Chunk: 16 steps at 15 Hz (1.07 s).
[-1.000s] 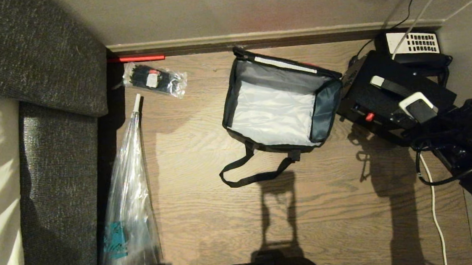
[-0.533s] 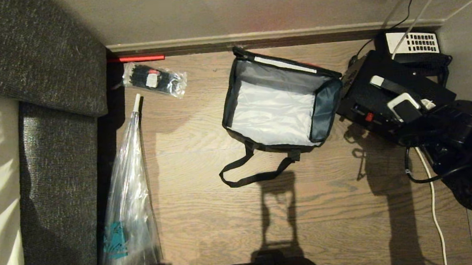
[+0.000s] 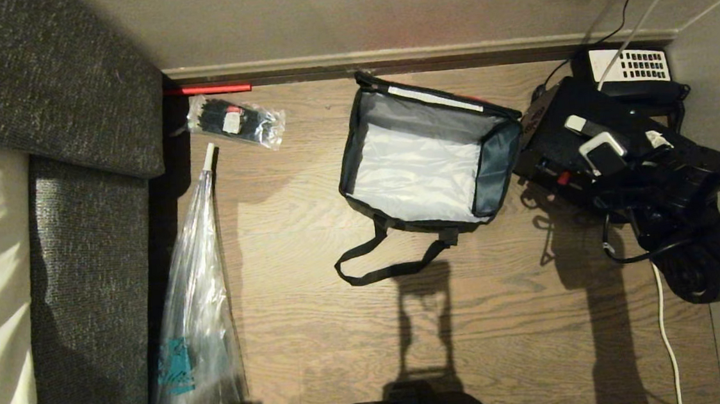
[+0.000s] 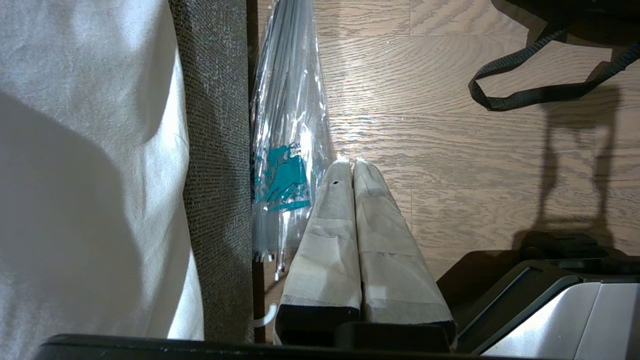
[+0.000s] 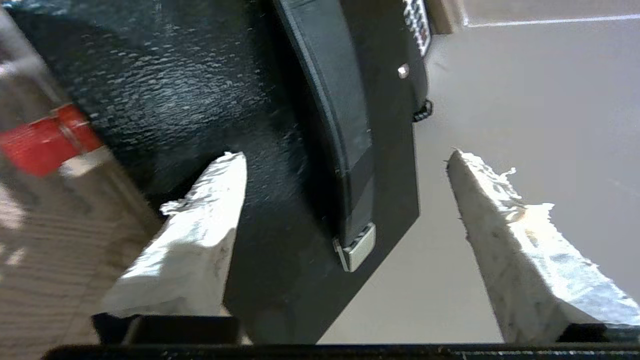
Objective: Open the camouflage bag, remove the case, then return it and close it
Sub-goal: Grip the handle again
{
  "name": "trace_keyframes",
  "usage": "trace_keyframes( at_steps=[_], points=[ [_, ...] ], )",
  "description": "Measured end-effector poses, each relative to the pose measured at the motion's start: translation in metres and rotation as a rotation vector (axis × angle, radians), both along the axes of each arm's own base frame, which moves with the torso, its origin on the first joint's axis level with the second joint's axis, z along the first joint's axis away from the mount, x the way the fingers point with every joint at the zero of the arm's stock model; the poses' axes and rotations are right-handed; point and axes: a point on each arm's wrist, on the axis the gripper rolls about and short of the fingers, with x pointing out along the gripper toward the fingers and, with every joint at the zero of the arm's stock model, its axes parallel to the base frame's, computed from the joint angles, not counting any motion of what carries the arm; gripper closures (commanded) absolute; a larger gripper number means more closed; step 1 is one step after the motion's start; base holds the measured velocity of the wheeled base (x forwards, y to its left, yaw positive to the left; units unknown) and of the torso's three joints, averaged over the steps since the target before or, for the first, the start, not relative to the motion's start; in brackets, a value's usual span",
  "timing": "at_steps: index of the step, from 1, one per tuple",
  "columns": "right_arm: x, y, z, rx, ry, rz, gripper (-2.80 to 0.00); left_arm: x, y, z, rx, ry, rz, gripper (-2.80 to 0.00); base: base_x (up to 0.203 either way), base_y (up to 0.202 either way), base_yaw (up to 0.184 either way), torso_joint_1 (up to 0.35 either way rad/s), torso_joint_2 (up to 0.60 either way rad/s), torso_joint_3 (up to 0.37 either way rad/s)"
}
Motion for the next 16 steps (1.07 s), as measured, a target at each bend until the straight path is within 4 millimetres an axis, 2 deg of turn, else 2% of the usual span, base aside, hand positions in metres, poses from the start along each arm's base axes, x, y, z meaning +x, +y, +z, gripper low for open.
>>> trace_keyframes(
  at_steps=[16],
  points=[
    [0.021,-0.011,0.020,-0.046,-0.084,-0.100,-2.80,0.000,0.000,0.000,-0.001,0.000,-0.001,0.00,0.000,0.000,0.000,0.000,0.00,0.000]
  ],
)
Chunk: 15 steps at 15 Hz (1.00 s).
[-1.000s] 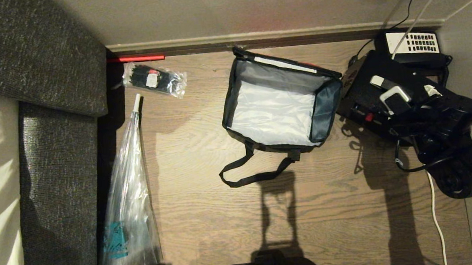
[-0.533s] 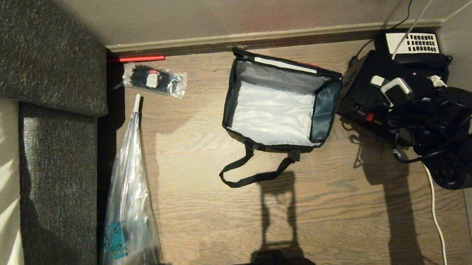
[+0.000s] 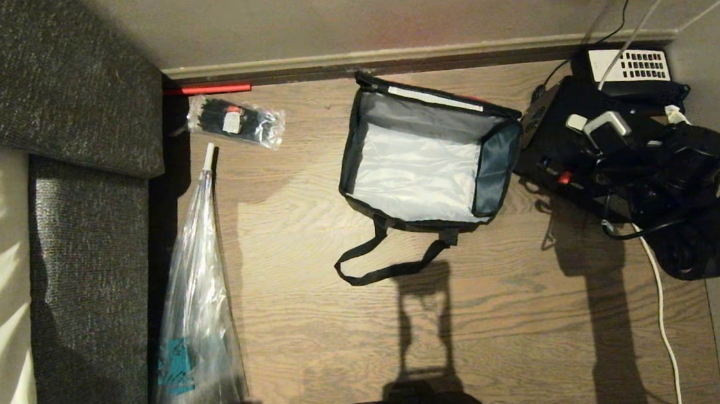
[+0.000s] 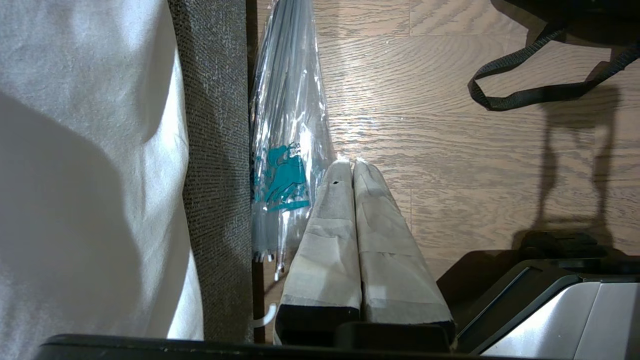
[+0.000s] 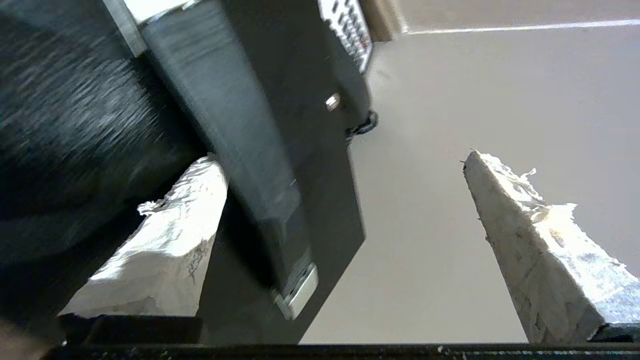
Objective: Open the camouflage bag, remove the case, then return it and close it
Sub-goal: Grip the handle again
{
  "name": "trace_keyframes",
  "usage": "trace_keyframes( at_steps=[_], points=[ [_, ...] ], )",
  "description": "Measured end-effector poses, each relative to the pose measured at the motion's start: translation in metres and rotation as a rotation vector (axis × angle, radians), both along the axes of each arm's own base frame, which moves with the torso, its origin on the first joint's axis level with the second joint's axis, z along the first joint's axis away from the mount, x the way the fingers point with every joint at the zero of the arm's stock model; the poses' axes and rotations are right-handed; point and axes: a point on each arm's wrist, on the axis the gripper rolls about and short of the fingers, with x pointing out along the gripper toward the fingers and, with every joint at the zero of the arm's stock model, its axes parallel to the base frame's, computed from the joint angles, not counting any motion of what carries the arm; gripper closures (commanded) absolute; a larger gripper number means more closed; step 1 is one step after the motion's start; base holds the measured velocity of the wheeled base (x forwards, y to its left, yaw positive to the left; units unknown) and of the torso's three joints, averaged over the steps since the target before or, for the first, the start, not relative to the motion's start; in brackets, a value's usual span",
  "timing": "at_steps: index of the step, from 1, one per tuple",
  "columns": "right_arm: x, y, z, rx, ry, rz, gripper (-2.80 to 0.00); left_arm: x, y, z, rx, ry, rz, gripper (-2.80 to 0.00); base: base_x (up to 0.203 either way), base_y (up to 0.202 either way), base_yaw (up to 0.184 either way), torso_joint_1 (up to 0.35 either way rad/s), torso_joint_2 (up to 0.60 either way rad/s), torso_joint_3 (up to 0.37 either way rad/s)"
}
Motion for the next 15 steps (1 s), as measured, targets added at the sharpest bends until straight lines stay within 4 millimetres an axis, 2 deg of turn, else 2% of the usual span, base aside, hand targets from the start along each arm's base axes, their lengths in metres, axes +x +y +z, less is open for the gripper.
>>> trace_keyframes(
  at_steps=[6,15],
  points=[
    [0.016,-0.001,-0.007,-0.006,-0.008,-0.028,-2.80,0.000,0.000,0.000,0.000,0.000,0.000,0.00,0.000,0.000,0.000,0.000,0.00,0.000],
    [0.037,-0.002,-0.030,-0.003,0.014,-0.052,-2.80,0.000,0.000,0.000,0.000,0.000,0.000,0.00,0.000,0.000,0.000,0.000,0.00,0.000]
  ],
)
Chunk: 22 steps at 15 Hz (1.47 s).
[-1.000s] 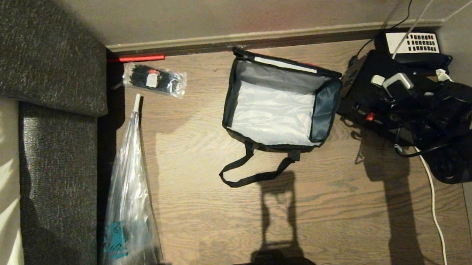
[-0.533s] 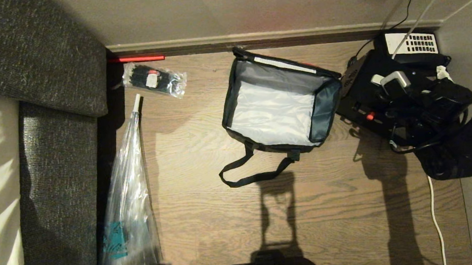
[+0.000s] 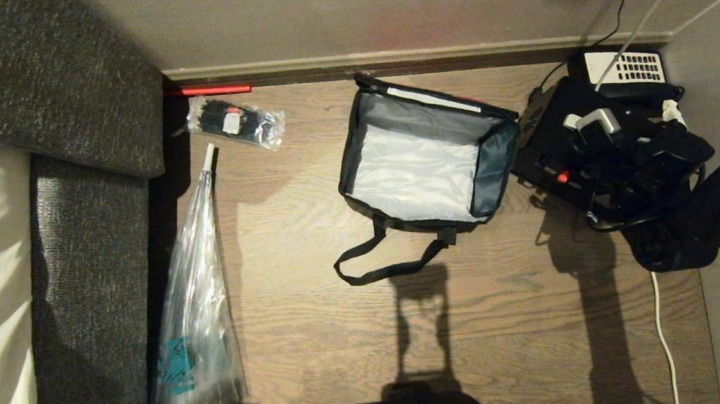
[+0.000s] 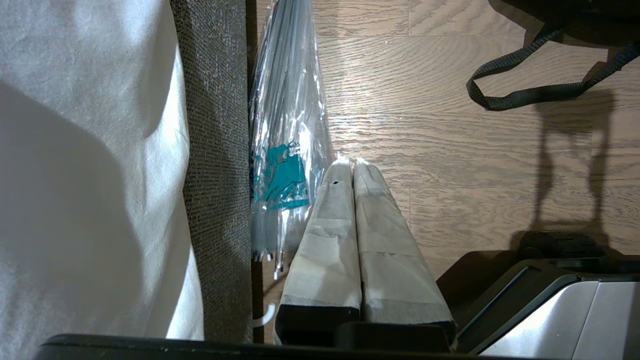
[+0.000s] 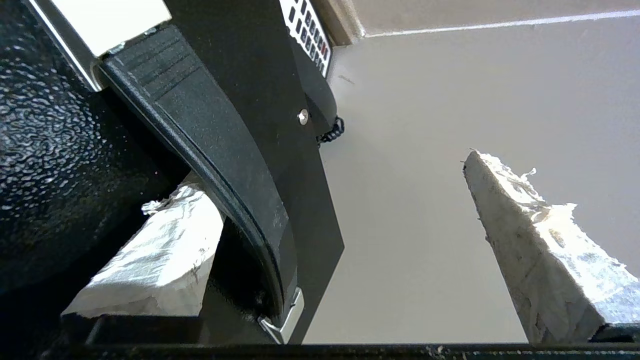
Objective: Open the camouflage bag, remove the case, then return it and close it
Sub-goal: Grip the handle again, then place the black box back
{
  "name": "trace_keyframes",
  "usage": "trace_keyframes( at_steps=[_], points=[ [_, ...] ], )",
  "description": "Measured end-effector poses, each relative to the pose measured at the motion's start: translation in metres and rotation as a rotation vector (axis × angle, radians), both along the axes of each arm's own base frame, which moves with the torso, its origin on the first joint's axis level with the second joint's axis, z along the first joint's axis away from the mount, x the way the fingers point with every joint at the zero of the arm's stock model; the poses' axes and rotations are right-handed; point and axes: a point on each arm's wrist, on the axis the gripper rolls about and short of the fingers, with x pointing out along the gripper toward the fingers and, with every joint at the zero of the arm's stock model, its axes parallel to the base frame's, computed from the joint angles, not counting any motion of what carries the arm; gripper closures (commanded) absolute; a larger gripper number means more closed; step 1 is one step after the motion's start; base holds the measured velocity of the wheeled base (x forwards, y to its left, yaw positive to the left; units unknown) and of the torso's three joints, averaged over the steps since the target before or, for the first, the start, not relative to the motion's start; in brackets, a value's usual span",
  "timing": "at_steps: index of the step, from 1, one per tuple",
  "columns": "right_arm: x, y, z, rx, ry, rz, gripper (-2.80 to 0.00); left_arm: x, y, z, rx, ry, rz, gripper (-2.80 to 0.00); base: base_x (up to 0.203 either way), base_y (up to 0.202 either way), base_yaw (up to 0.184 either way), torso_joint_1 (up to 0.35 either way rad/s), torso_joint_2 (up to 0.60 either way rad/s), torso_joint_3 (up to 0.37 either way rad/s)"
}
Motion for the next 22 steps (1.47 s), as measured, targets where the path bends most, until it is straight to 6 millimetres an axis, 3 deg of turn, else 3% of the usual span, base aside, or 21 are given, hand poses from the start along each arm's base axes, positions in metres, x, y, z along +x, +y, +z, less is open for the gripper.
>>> trace_keyframes(
  at_steps=[3,4,16,22],
  points=[
    [0.004,-0.001,-0.005,-0.003,0.006,-0.003,-2.80,0.000,0.000,0.000,0.000,0.000,0.001,0.00,0.000,0.000,0.000,0.000,0.00,0.000],
    [0.005,-0.002,-0.007,-0.002,0.008,-0.004,0.00,0.000,0.000,0.000,0.000,0.000,0.001,0.00,0.000,0.000,0.000,0.000,0.00,0.000],
    [0.011,-0.003,-0.033,0.062,0.035,0.015,0.00,0.000,0.000,0.000,0.000,0.000,0.000,0.00,0.000,0.000,0.000,0.000,0.00,0.000],
    [0.008,0.001,-0.019,0.049,0.013,0.024,0.00,0.000,0.000,0.000,0.000,0.000,0.000,0.00,0.000,0.000,0.000,0.000,0.00,0.000]
  ],
)
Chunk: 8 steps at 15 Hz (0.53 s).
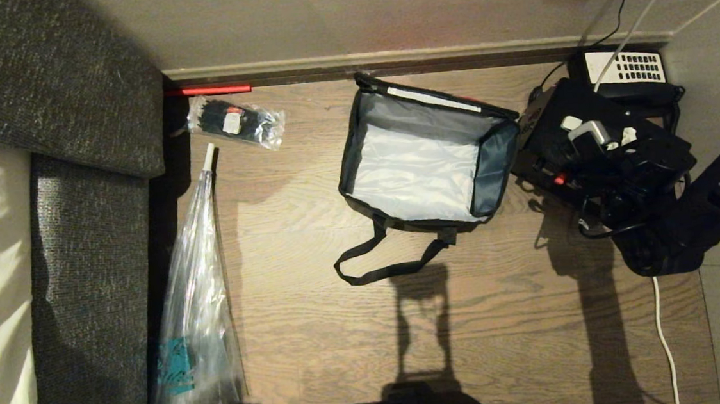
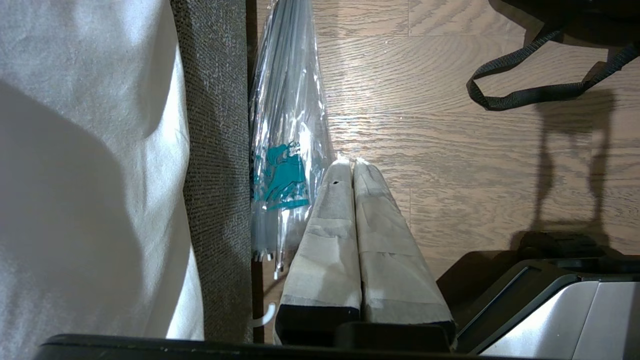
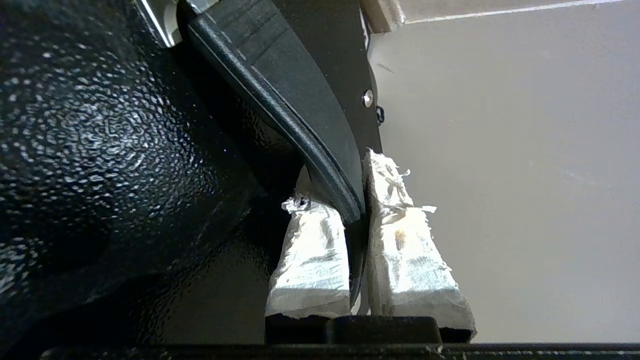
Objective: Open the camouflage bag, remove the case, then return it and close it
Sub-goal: Place the black box back
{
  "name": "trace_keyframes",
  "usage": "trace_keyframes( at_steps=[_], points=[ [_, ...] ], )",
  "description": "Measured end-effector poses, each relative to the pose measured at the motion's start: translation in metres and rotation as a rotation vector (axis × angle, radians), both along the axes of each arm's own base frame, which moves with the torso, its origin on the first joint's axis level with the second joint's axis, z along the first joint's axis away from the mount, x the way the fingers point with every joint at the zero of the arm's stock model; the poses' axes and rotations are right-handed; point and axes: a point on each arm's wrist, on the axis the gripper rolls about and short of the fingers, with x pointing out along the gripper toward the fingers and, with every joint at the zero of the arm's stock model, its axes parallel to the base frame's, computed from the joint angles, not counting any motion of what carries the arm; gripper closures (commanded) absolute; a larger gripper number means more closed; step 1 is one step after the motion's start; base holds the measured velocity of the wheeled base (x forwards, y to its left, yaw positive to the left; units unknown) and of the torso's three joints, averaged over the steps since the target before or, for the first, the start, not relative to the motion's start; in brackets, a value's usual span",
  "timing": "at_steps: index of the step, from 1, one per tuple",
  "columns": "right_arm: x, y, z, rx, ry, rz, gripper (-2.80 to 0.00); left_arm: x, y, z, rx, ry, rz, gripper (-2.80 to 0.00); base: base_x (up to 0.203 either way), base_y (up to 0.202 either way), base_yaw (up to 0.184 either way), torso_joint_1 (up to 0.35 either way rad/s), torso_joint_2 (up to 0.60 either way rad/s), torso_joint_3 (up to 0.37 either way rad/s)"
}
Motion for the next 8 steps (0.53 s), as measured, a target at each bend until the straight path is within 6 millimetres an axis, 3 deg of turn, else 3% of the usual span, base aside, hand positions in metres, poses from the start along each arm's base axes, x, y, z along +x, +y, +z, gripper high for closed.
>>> trace_keyframes(
  at_steps=[8],
  points=[
    [-0.026,0.009,0.057,-0.013,-0.097,0.017,0.00,0.000,0.000,0.000,0.000,0.000,0.001,0.00,0.000,0.000,0.000,0.000,0.00,0.000]
  ],
)
